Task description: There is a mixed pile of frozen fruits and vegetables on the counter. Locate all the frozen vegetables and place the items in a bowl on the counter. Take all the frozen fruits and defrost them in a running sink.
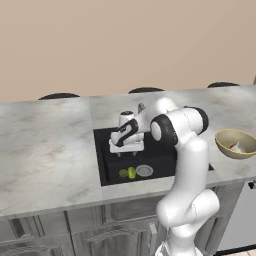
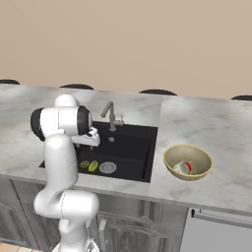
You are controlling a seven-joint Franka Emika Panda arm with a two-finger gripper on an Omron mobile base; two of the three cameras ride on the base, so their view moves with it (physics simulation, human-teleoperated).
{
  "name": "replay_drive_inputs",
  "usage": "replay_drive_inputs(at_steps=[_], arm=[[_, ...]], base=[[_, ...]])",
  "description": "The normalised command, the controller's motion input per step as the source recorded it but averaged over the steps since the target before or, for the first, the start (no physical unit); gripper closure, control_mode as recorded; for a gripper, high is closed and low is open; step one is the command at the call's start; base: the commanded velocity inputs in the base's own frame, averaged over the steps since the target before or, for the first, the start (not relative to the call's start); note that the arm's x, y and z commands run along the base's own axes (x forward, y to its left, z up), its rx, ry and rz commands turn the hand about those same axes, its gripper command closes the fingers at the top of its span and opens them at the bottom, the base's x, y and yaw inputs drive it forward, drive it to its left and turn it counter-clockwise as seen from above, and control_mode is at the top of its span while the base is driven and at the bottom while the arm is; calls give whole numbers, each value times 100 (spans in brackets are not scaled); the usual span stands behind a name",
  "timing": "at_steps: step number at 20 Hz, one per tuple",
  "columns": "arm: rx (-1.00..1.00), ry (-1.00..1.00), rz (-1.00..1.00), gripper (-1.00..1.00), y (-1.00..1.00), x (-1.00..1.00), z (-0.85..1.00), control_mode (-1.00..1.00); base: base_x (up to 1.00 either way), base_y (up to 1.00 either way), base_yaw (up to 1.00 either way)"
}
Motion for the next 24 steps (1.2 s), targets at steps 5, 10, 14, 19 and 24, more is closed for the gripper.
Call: replay_drive_inputs(at_steps=[5, 10, 14, 19, 24], arm=[[0, -4, 0, -100, 0, -23, 71, -100], [0, -6, 0, -100, 3, -35, 72, -100], [2, -5, 0, -100, 5, -33, 79, -100], [4, -7, -4, -100, 0, -52, 75, -100], [4, -11, -10, -100, -6, -59, 59, -100]], base=[[0, 0, 0], [0, 0, 0], [0, 0, 0], [0, 0, 0], [0, 0, 0]])
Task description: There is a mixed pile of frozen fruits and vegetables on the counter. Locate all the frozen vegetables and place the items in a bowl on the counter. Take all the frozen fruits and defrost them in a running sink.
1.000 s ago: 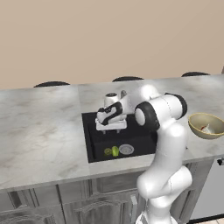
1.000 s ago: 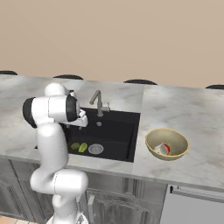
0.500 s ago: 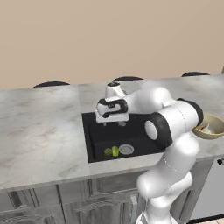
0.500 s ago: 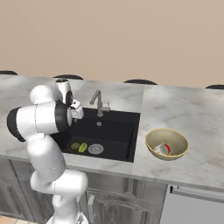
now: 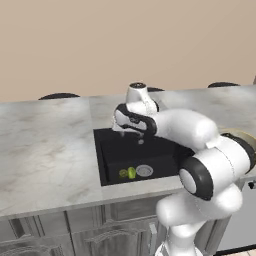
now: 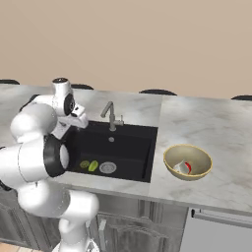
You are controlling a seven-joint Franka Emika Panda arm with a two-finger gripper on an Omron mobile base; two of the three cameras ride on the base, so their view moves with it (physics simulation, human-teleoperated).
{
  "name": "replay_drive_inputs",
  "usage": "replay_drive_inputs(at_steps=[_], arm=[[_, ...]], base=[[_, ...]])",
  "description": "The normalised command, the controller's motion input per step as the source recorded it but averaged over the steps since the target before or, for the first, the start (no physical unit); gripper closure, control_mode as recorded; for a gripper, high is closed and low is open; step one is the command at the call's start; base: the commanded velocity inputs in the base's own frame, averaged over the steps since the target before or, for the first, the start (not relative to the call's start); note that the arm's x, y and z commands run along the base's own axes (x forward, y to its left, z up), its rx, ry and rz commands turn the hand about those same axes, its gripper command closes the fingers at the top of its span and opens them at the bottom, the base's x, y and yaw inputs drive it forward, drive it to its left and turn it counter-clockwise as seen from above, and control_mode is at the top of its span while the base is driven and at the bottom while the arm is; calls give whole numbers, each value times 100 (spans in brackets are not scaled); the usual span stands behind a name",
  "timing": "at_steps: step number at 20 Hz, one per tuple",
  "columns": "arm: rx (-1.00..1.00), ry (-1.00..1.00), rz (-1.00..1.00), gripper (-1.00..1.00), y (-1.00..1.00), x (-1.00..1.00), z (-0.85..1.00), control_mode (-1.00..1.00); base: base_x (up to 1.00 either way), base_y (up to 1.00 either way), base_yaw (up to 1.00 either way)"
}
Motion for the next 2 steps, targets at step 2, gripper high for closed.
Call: replay_drive_inputs(at_steps=[2], arm=[[2, -16, -7, -100, 0, -78, 47, -100]], base=[[0, 0, 0]])
